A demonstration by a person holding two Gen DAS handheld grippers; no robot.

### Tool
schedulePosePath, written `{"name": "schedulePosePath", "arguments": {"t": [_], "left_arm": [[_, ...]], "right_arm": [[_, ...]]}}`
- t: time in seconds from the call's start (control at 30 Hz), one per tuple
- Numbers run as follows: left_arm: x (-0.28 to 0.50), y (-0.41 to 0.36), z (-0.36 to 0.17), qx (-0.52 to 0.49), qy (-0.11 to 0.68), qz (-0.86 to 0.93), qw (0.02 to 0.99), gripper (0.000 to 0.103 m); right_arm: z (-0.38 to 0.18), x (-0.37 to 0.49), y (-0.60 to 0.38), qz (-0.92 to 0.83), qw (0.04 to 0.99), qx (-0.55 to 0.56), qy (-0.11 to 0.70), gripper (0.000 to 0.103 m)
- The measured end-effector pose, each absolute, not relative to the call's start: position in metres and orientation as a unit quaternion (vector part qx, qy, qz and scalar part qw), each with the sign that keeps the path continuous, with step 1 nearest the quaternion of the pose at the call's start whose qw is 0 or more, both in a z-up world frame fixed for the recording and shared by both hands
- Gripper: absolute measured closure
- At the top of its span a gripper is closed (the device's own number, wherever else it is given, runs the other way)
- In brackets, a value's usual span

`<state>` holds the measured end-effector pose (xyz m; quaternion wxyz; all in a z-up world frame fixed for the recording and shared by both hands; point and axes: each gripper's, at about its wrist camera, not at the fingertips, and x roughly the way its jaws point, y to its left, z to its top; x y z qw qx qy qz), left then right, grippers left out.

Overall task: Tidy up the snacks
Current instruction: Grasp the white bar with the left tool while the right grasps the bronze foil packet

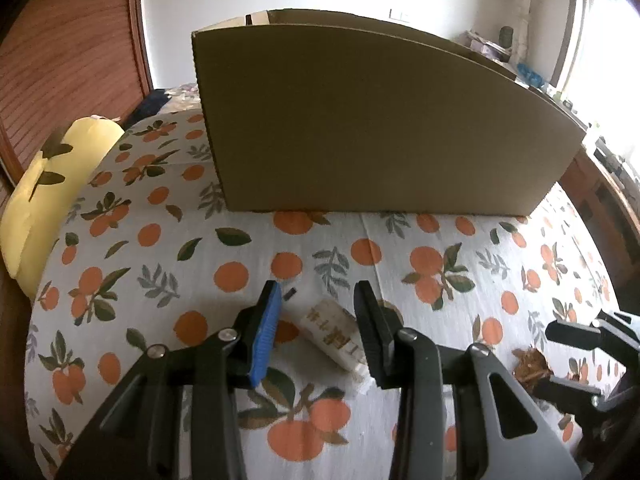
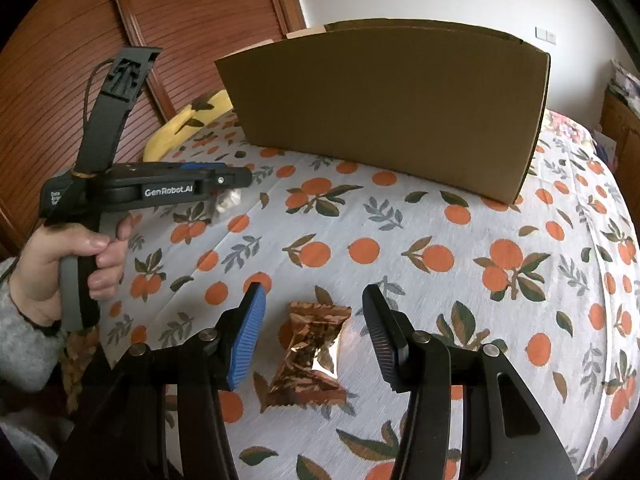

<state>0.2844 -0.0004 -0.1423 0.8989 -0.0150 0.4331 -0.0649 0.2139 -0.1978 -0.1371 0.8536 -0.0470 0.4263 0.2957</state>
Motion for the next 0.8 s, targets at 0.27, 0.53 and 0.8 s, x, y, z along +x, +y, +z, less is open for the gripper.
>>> {"name": "schedulePosePath", "arguments": {"t": [0.27, 0.53, 0.8], "left_arm": [[0.265, -0.001, -0.135, -0.008, 0.427, -0.077, 0.901, 0.065], [0.258, -0.002, -0.138, -0.009, 0.436, -0.082, 0.896, 0.065], [0.265, -0.011, -0.140, -0.007, 0.438, -0.086, 0.895, 0.065]], "right_arm": [[-0.144, 0.204, -0.188, 0.294, 0.846, -0.081, 0.437, 0.051], [-0.148, 0.192, -0.178, 0.258, 0.853, -0.148, 0.428, 0.058], [-0.149, 0.192, -0.179, 0.259, 0.855, -0.145, 0.426, 0.073]]}}
